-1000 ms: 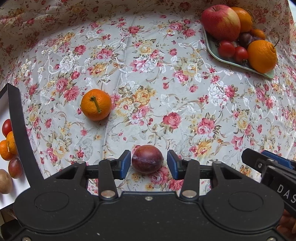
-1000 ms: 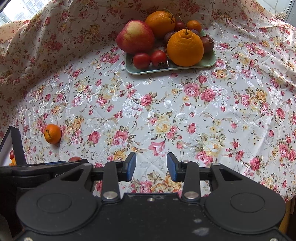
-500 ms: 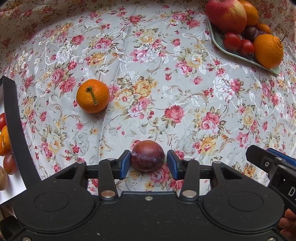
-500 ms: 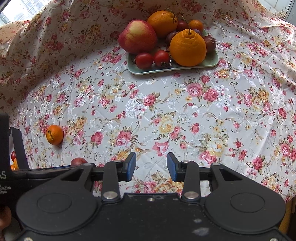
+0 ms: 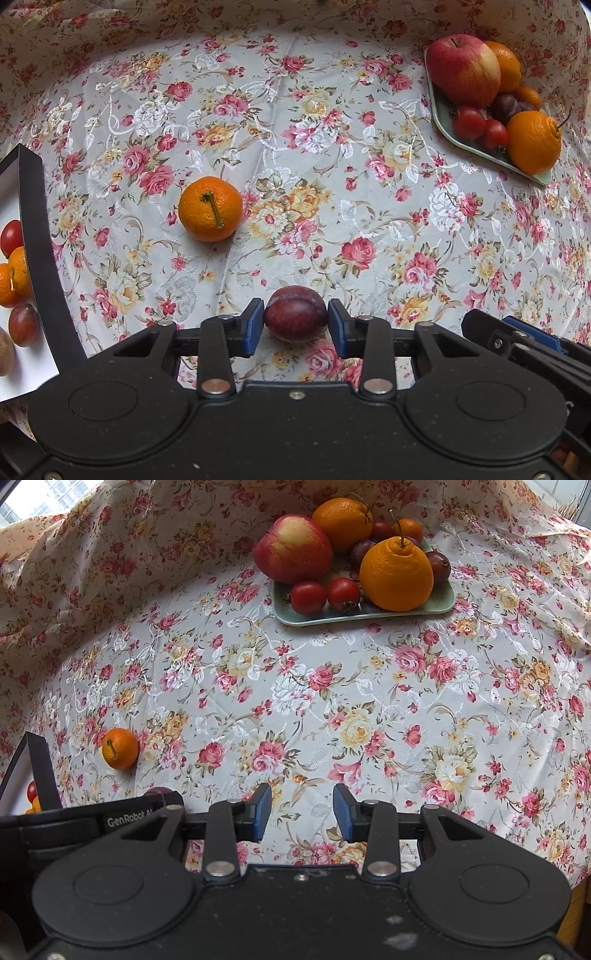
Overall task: Organize fruits
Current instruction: 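Lift the plum with the left tool while the right tool approaches the last mandarin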
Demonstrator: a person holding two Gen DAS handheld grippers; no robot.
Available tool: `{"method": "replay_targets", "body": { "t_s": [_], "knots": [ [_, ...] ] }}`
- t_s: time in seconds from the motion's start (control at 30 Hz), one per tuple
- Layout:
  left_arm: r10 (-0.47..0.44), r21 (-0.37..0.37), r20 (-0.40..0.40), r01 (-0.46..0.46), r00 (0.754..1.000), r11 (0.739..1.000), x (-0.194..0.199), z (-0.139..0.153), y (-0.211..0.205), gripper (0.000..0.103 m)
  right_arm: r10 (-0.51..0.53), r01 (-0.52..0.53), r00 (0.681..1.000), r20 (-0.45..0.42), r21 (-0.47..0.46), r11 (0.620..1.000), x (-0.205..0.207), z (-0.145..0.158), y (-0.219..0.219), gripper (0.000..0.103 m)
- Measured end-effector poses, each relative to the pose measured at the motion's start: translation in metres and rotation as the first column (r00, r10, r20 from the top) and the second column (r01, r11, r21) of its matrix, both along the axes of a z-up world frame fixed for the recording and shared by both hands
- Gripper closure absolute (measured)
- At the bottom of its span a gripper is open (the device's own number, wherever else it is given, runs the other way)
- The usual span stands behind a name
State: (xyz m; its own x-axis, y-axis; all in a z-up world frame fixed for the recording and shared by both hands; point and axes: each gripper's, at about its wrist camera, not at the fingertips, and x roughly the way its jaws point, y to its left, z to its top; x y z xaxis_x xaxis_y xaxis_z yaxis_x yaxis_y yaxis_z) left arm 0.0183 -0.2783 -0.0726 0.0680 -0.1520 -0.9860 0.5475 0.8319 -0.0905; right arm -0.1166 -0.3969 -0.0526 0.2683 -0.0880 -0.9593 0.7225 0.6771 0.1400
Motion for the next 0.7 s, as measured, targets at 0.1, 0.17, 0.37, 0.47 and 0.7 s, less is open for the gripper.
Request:
{"method": "replay_targets", "body": {
  "t_s": [0.1, 0.17, 0.37, 0.47, 0.7],
  "knots": [
    [0.039, -0.015, 0.020, -0.038, 0.999, 0.999, 0.011, 0.009, 0.010, 0.059, 0.001, -0.001, 1.000, 0.003, 0.003, 1.000, 0.005, 0.000, 0.003, 0.063],
    [0.067, -0.014, 0.036, -0.067, 0.997, 0.998, 0.019, 0.013, 0.018, 0.066, 0.005, -0.005, 1.000, 0.001, 0.006, 1.000, 0.009, -0.002, 0.006, 0.063],
    [0.155, -0.038, 0.020, -0.154, 0.988, 0.987, 0.033, 0.026, 0.032, 0.074, 0.007, -0.007, 1.000, -0.001, 0.021, 1.000, 0.021, -0.006, 0.012, 0.063],
    [0.171, -0.033, 0.019, -0.170, 0.985, 0.985, 0.039, 0.023, 0.035, 0.071, 0.018, -0.018, 1.000, 0.002, 0.028, 0.999, 0.026, -0.007, 0.016, 0.063],
    [0.147, -0.058, -0.024, -0.149, 0.989, 0.987, 0.036, 0.019, 0.032, 0.055, 0.018, -0.018, 1.000, 0.004, 0.031, 0.999, 0.029, -0.007, 0.016, 0.063]
  ]
}}
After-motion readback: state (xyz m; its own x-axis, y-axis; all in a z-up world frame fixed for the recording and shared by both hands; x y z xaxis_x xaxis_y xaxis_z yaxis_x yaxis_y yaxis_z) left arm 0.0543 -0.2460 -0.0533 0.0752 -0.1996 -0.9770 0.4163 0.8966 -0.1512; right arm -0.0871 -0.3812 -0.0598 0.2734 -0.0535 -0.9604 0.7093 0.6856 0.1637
